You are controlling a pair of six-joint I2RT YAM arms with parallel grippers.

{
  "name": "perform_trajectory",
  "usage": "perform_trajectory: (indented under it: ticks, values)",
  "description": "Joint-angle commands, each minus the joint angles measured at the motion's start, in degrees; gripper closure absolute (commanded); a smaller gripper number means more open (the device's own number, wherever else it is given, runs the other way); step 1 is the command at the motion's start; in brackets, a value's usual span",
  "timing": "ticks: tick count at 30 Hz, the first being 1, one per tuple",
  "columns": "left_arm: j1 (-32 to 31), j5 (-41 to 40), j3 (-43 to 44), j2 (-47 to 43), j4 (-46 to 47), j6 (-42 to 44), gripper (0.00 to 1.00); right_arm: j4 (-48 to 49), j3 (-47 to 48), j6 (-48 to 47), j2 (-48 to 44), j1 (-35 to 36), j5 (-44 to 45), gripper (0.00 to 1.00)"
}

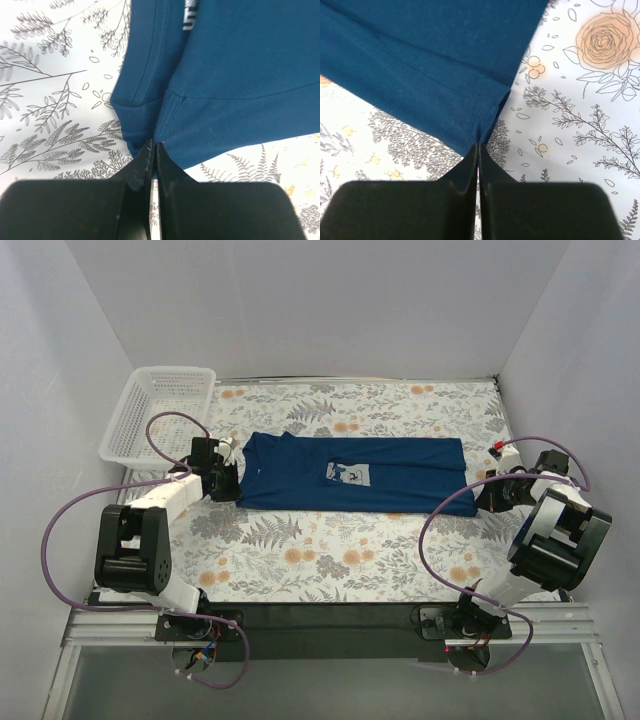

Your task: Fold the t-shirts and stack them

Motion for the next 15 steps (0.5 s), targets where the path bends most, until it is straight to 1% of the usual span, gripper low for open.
perform_trajectory:
  ticks: [1,5,9,12,15]
  values:
    - [0.66,-1.73,-0.94,-5.57,-0.43,0.25,1.0,-3.02,1.16,-4.39,-3.44,-1.04,-4.38,0.99]
    - [0.66,-2.96,-2.08,-6.99,0.27,0.43,1.0,-3.81,1.25,-6.41,-5.2,-2.89,-6.41,0.99]
    - [1.01,-4.01,-2.26,-6.9,0.01,0.43,1.0,-5.31,1.6,-8.61,-4.85,-5.35,-7.91,0.99]
    - [1.28,-4.1,-2.79,-7.08,0.18,0.43,1.0,-5.57,1.34,-9.84,-3.1,-6.32,-6.68,0.99]
    - [1.28,-4.19,-2.09,-5.24,-0.78,0.61,1.0,-6.19,0.99,-11.16,-0.2,-6.58,-4.93,0.99]
